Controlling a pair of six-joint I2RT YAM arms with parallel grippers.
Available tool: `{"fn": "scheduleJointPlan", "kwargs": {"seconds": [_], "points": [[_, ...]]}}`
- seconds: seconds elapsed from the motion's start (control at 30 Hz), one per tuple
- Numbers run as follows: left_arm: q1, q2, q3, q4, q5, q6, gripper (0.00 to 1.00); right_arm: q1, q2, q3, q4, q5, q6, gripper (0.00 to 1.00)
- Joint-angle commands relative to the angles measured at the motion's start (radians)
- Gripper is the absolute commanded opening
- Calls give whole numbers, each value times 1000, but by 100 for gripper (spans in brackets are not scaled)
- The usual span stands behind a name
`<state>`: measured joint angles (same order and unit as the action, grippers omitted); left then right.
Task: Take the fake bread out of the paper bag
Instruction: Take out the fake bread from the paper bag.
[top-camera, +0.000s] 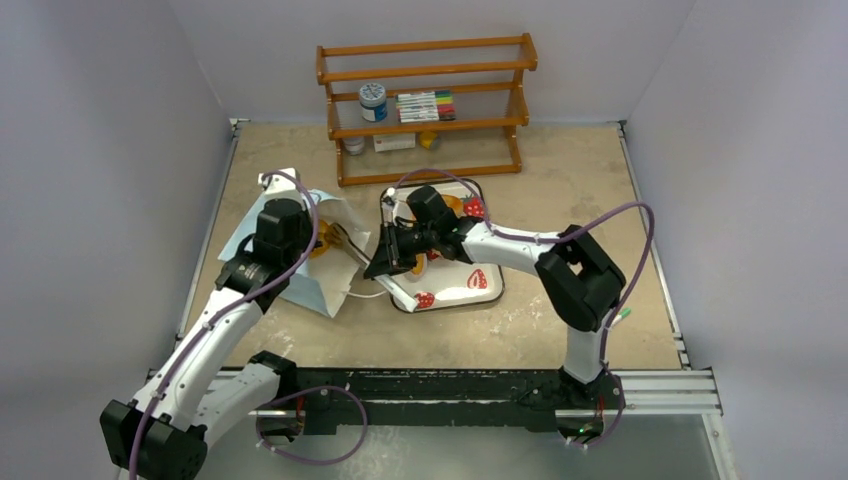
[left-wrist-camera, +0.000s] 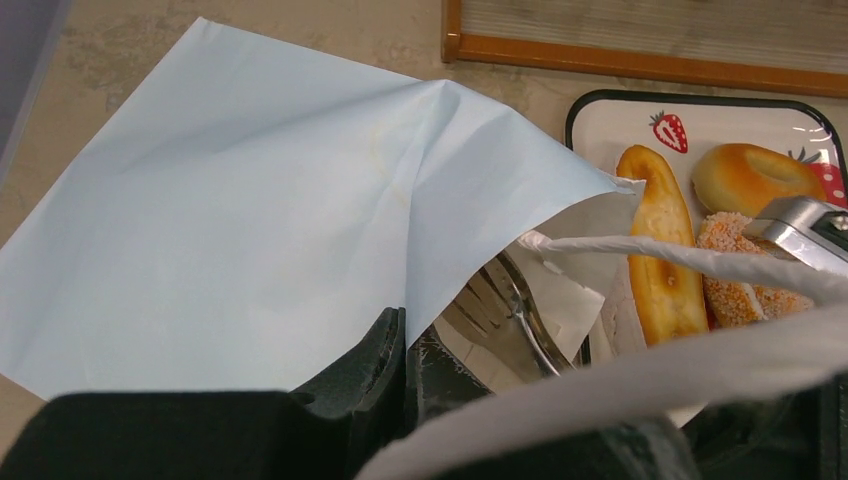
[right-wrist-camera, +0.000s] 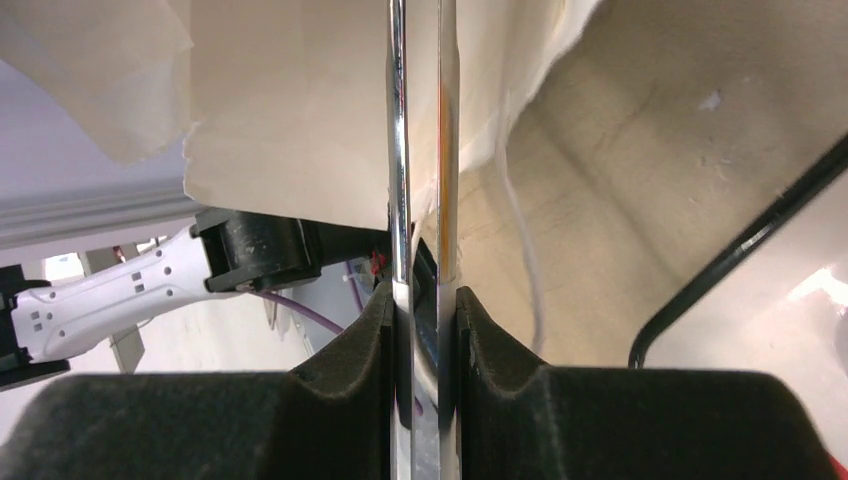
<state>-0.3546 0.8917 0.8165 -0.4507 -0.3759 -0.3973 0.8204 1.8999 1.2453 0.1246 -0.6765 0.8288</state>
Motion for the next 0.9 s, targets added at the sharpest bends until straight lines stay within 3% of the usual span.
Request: {"fn": "scheduleJointPlan", "kwargs": {"seconds": [0.0,0.3,0.6,0.87], "points": [[0,16,36,80,-35,-36,0,-1,-96,-42,33,23,-35,0],[-1,54,45,104,-186,-80,0,-4,-249,-127,-50,68,-78,0],[-1,75,50,137,-272,-113,0,-10,-462,-182,-231,242,-120,0],[-1,109,48,201,-253,-122,0,-174,-630,-254,-335,371,-125,0]]}}
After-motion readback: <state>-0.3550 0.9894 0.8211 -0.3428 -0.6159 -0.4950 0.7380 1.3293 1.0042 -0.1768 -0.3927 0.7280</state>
